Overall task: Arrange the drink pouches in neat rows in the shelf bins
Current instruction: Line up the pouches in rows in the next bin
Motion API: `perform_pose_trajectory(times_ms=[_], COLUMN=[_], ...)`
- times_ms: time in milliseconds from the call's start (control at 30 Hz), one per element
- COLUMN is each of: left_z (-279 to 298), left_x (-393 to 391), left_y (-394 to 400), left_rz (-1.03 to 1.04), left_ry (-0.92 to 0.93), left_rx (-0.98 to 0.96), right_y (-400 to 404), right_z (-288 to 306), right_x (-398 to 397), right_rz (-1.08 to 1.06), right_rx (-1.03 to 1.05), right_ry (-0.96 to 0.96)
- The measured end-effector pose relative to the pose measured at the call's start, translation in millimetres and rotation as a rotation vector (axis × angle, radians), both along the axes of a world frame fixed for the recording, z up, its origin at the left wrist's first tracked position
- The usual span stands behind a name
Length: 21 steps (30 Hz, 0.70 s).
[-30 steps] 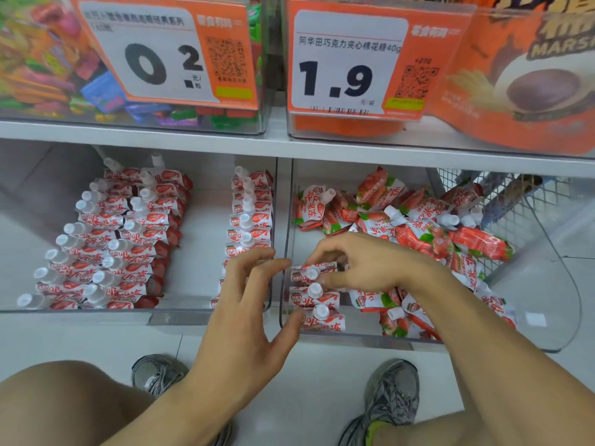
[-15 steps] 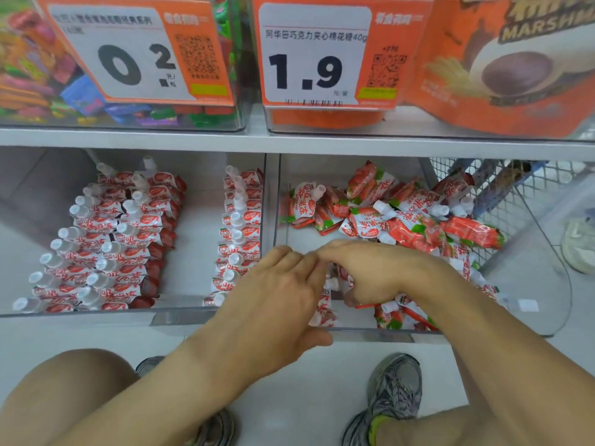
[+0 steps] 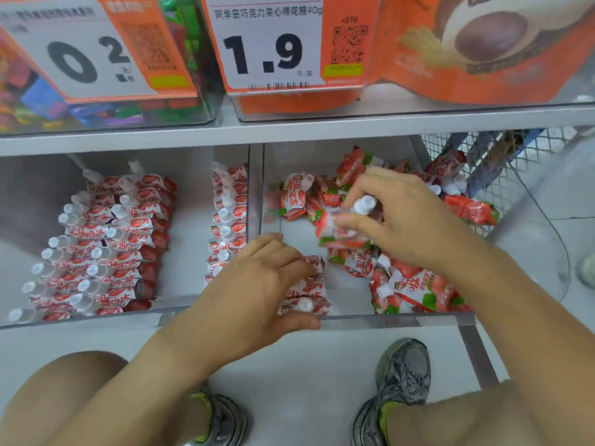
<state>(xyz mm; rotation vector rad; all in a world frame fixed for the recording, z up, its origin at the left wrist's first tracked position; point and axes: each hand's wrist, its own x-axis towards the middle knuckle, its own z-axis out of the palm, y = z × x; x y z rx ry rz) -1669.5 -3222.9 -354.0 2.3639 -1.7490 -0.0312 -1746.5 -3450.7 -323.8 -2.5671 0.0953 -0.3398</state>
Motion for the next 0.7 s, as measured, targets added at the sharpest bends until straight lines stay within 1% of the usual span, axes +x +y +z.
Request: perform_pose_trajectory(times_ms=[33,67,100,167,200,267,367,467,533,600,700], left_z=[-3,-6,-8,-13,-15,-18,-22,-25,-25,-25,-24], left_x=[-1,-3,-7,-13,-18,-26,-31,-29,-27,-25,-24], left_y=[3,5,8,14,17,21,21,20,20,20,22], left_rz=[0.002,0.012,0.032,0.121,0.178,0.291,0.365,0.355,0.342,0.326,0.309], left_ry=[0.015,0.023,0.027,0.056,0.079,0.13,0.195,0.209,0.213,0.212,0.223], left_rx=[-0.05,-0.097,-0.141,-0.228,-0.265,-0.316,-0.352,-0.368,-0.373,-0.379,-0.38], right_y=[7,16,24,34,34,28,24,28,29,29,30], right_z=[-4,-11,-19,-31,-35,-38,-36,-31,-29,-32,-35], right_x=[8,16,25,39,44,52,62,64,64,62,55], right_rz=[-0.019,-0.027,-0.018,0.049,0.09,0.139,0.211,0.3,0.317,0.3,0.212], right_rx=[-0.002,-0.031,-0.065,-0.116,-0.104,-0.018,0.09,0.113,0.151,0.259,0.554], right_ry=[-0.084,-0.104,-0.053,0.213,0.349,0.524,0.613,0.661,0.718,0.812,0.94])
